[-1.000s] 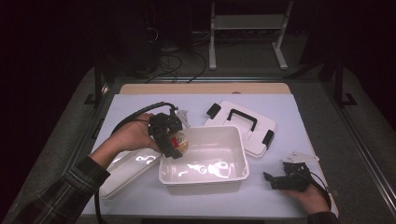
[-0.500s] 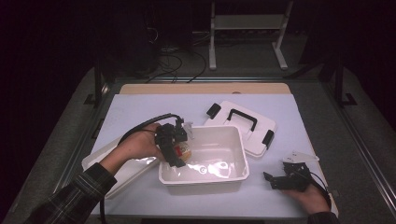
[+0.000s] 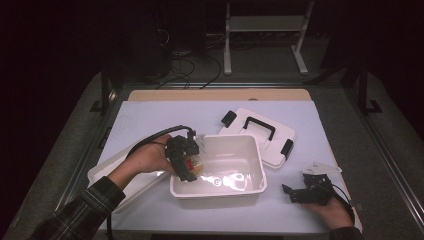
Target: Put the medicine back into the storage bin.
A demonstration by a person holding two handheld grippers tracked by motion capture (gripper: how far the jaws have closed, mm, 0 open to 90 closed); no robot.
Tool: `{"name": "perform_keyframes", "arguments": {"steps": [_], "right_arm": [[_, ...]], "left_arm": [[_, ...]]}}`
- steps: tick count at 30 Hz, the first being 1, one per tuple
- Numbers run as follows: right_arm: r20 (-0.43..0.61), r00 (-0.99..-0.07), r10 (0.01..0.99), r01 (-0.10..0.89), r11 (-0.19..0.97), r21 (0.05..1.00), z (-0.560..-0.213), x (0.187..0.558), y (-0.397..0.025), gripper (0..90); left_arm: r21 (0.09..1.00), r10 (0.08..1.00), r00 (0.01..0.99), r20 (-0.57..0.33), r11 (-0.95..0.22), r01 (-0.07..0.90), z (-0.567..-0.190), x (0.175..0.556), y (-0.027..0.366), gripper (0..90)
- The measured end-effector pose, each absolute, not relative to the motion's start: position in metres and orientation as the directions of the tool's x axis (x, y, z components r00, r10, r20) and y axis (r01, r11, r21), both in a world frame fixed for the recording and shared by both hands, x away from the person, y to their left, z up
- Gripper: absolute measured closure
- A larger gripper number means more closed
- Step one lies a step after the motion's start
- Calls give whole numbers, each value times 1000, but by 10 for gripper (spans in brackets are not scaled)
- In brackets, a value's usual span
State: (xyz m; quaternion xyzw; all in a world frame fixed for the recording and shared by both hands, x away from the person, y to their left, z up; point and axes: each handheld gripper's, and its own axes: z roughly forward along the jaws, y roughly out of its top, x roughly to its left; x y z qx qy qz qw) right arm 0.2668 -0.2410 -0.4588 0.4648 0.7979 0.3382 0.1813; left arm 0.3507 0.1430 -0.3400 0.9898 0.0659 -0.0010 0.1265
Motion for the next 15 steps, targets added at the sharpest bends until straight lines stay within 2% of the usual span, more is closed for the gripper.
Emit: {"name": "perform_keyframes", "arguments": {"steps": [15], "right_arm": [[25, -503, 864, 619, 340, 708, -459, 267, -241, 94]], "left_arm": [[305, 146, 989, -19, -941, 145, -323, 350, 152, 179]]}}
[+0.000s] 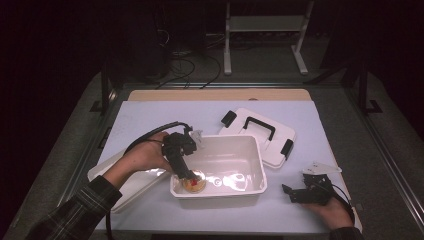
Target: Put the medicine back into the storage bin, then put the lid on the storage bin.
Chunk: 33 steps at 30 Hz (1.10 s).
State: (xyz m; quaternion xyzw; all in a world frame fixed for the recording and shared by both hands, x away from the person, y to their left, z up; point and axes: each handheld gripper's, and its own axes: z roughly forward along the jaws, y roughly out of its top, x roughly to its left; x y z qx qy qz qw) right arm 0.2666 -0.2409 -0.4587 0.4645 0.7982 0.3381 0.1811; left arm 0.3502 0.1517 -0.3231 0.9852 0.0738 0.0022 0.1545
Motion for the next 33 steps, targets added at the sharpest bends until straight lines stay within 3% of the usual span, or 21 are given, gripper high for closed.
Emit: {"name": "perform_keyframes", "arguments": {"steps": [15, 33], "right_arm": [[24, -503, 864, 619, 341, 707, -459, 267, -241, 93], [23, -503, 864, 619, 342, 707, -459, 267, -241, 94]], "left_arm": [[405, 237, 972, 1, -888, 216, -289, 345, 195, 186], [415, 414, 910, 23, -832, 369, -291, 342, 268, 187]]}}
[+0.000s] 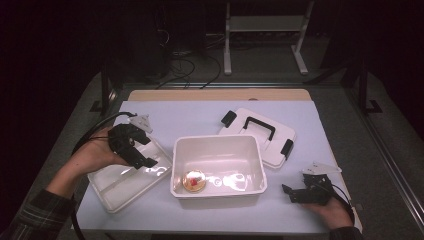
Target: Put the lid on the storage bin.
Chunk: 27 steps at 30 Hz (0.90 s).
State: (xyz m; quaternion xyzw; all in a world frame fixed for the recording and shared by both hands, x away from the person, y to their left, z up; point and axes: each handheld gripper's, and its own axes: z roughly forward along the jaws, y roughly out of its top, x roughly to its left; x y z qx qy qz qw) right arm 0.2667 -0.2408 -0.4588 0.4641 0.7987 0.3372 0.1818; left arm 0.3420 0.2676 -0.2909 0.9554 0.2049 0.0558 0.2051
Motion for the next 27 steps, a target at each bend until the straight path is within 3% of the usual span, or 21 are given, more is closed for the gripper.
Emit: {"name": "perform_keyframes", "arguments": {"steps": [13, 27], "right_arm": [[23, -502, 865, 619, 340, 708, -459, 267, -241, 93], [23, -502, 865, 619, 340, 708, -459, 267, -241, 93]], "left_arm": [[394, 576, 817, 15, -754, 525, -337, 344, 312, 188], [384, 673, 739, 15, -687, 617, -382, 353, 335, 337]]}}
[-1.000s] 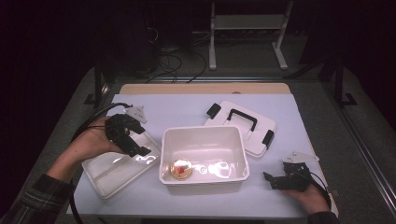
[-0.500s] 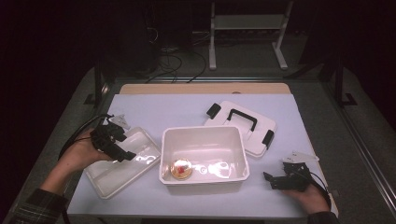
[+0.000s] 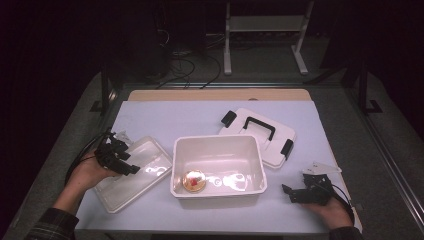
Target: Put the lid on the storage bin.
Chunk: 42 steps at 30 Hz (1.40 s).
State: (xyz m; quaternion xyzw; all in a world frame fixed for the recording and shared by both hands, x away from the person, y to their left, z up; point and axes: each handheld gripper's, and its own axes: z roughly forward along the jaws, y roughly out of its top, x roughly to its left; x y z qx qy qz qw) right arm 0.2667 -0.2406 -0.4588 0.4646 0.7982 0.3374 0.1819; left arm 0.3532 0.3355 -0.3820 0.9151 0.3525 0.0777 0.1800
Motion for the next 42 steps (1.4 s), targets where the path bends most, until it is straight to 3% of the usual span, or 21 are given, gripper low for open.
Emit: {"name": "perform_keyframes", "arguments": {"steps": [17, 28, 42], "right_arm": [[23, -502, 865, 619, 340, 708, -459, 267, -241, 94], [23, -502, 865, 619, 341, 708, -459, 267, -241, 94], [24, -502, 865, 619, 340, 708, -459, 267, -241, 93]], "left_arm": [[351, 690, 723, 29, -685, 639, -407, 355, 328, 697], [367, 679, 734, 13, -686, 629, -411, 353, 331, 864], [386, 678, 734, 26, -684, 618, -392, 352, 341, 887]]}}
